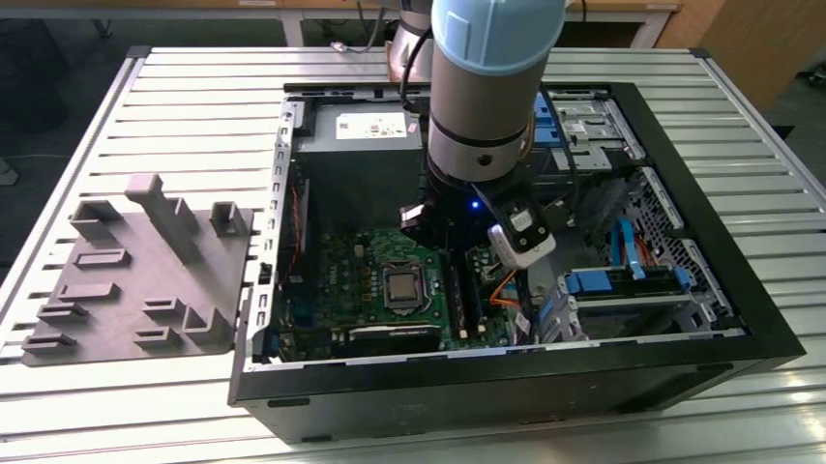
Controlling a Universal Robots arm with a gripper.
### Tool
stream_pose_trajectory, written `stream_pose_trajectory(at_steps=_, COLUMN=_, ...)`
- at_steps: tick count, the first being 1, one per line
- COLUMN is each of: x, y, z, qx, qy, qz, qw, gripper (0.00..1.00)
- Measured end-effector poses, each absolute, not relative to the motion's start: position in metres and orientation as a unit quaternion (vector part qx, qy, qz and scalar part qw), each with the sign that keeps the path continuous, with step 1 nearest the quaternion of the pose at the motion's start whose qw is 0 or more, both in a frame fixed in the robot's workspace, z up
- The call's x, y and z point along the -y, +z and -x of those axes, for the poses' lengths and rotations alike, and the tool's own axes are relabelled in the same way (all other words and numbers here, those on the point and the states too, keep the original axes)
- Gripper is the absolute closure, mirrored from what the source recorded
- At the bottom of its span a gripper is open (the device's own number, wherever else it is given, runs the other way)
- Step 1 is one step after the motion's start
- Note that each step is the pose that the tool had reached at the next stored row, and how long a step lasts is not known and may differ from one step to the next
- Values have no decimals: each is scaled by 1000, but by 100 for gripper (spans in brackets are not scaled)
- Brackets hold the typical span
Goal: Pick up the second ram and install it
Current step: 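Insert the second ram into the second slot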
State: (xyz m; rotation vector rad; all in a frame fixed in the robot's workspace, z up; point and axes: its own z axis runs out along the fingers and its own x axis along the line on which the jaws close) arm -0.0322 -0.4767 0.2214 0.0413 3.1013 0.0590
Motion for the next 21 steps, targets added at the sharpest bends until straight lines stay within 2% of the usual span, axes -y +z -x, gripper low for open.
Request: stream_pose_trajectory(at_steps=21, x=477, y=213, z=32, qx=-1000, qy=19, qz=-13, qw=20, gripper=88)
